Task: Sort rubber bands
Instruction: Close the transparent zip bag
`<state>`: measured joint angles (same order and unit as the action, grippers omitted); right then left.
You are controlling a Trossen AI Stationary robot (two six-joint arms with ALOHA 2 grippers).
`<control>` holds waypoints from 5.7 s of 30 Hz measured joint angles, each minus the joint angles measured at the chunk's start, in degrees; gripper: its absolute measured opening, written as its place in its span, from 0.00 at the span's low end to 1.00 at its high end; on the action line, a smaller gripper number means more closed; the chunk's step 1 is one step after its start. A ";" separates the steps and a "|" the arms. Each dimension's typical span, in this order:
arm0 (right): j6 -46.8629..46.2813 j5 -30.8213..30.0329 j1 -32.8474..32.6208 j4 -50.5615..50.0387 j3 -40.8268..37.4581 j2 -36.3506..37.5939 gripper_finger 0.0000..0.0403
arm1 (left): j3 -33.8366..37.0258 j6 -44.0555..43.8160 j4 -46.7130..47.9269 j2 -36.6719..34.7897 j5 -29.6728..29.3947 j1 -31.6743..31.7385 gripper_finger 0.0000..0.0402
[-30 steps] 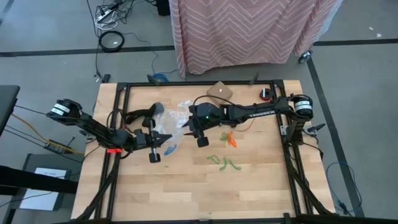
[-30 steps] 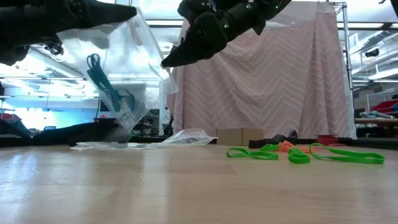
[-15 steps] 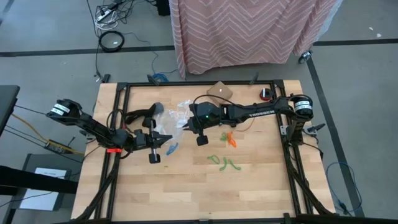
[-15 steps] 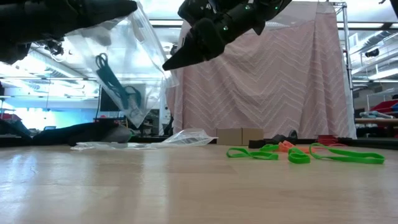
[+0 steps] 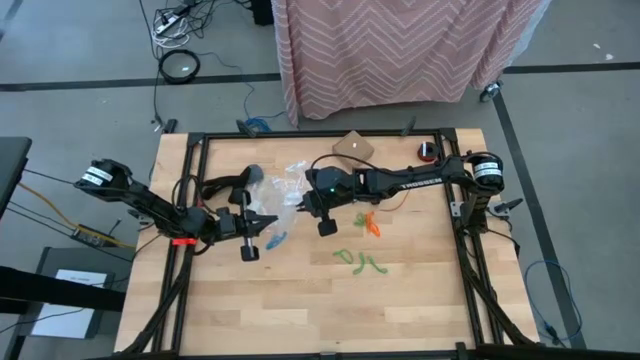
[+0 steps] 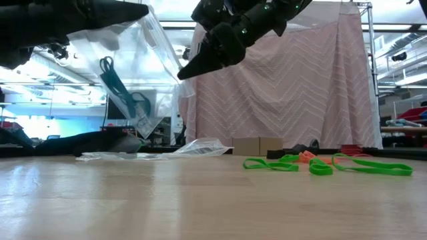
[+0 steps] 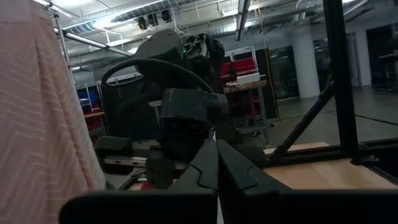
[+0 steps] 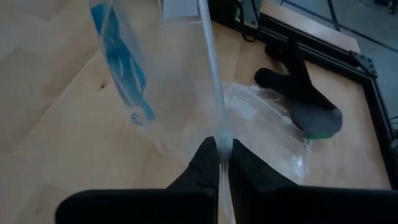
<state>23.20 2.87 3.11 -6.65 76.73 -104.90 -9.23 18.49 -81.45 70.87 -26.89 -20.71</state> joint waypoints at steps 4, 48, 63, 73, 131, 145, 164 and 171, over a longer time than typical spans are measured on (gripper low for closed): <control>-0.43 0.00 0.08 -0.67 0.03 0.00 0.01 | 0.00 0.77 -0.72 0.02 -0.20 0.02 0.00; -1.80 1.24 1.95 -1.00 -0.24 -0.17 0.46 | 0.09 1.95 0.17 -0.11 -1.19 -0.11 0.00; 0.98 4.40 0.57 2.25 -0.17 -0.09 0.44 | 0.13 0.92 1.08 -0.07 -0.87 0.07 0.00; 1.03 4.51 0.46 4.48 -0.11 -0.07 0.38 | 0.10 -0.73 -0.44 -0.07 0.81 0.04 0.00; 0.46 4.34 0.57 -0.29 0.07 0.15 0.03 | -1.40 2.57 -0.88 -0.52 0.88 0.04 0.00; -1.20 0.38 1.10 -4.86 -0.26 -0.76 0.04 | -1.62 4.10 -1.87 -3.13 1.06 -0.22 0.00; -2.50 -4.61 1.44 -3.55 -0.22 -2.21 0.05 | -15.57 0.98 44.70 -3.10 -20.44 -1.33 0.30; -3.42 -10.99 1.44 -4.77 -0.22 -2.19 0.03 | -36.54 -18.26 95.75 -3.06 -26.29 -1.92 0.40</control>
<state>19.78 -8.12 4.56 -11.42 76.51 -107.09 -45.78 0.23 14.30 67.81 -53.18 -22.63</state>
